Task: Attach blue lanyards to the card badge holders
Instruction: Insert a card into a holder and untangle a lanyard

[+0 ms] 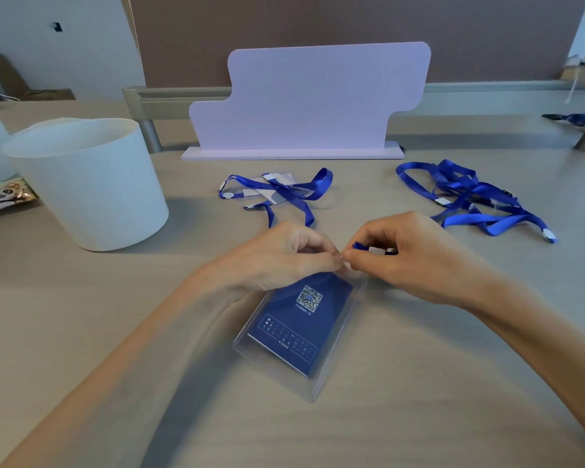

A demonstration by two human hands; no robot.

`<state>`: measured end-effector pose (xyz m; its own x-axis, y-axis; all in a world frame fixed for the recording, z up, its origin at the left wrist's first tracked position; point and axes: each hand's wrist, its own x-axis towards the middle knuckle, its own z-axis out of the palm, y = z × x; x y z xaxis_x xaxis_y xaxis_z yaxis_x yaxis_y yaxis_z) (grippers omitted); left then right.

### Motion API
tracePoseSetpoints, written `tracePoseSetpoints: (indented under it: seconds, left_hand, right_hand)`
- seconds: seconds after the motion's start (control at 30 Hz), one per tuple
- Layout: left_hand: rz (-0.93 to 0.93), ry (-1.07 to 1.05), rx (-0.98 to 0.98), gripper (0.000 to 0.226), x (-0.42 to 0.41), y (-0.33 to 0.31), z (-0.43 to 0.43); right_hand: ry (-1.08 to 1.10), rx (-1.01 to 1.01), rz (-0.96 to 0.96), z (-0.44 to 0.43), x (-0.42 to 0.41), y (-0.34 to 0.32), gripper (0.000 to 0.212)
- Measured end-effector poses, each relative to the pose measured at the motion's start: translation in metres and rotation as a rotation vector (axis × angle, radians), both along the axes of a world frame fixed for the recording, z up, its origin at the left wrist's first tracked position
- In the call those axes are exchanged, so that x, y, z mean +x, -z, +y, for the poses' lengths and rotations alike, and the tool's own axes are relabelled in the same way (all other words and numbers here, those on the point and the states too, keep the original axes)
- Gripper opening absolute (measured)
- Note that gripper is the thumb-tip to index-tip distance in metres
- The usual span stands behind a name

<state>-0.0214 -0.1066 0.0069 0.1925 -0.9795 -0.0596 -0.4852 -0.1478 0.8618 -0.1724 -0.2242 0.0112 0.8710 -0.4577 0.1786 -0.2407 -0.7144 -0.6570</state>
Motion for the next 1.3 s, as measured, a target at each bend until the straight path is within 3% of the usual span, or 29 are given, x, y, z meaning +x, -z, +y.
tracePoseSetpoints:
  seconds: [0.23, 0.37, 0.6, 0.7, 0.87, 1.17, 1.3]
  left_hand:
    - [-0.05, 0.009, 0.011, 0.018, 0.0, 0.006, -0.004]
    - [-0.059, 0.016, -0.004, 0.03, 0.001, 0.006, -0.005]
    - [-0.086, -0.004, -0.089, 0.027, 0.003, 0.013, -0.008]
    - [-0.043, 0.018, -0.084, 0.015, 0.008, 0.014, -0.009]
    - [-0.007, 0.011, -0.066, 0.017, 0.015, 0.014, -0.008]
    - [0.137, -0.323, -0.162, 0.013, 0.012, -0.008, -0.003]
    - [0.082, -0.393, -0.164, 0.015, 0.009, -0.019, -0.008]
  right_hand:
    - [0.007, -0.024, -0.003, 0.001, -0.001, 0.0, 0.02]
    - [0.026, -0.027, -0.033, 0.002, -0.001, 0.0, 0.019]
    - [0.05, -0.1, -0.018, 0.006, 0.002, 0.004, 0.01]
    - [0.051, -0.089, -0.034, 0.003, 0.001, 0.005, 0.011]
    - [0.07, -0.03, -0.082, -0.007, 0.002, 0.012, 0.015]
    - [0.164, 0.249, -0.234, -0.031, -0.034, -0.006, 0.05]
    - [0.264, 0.473, -0.341, -0.038, -0.056, -0.021, 0.049]
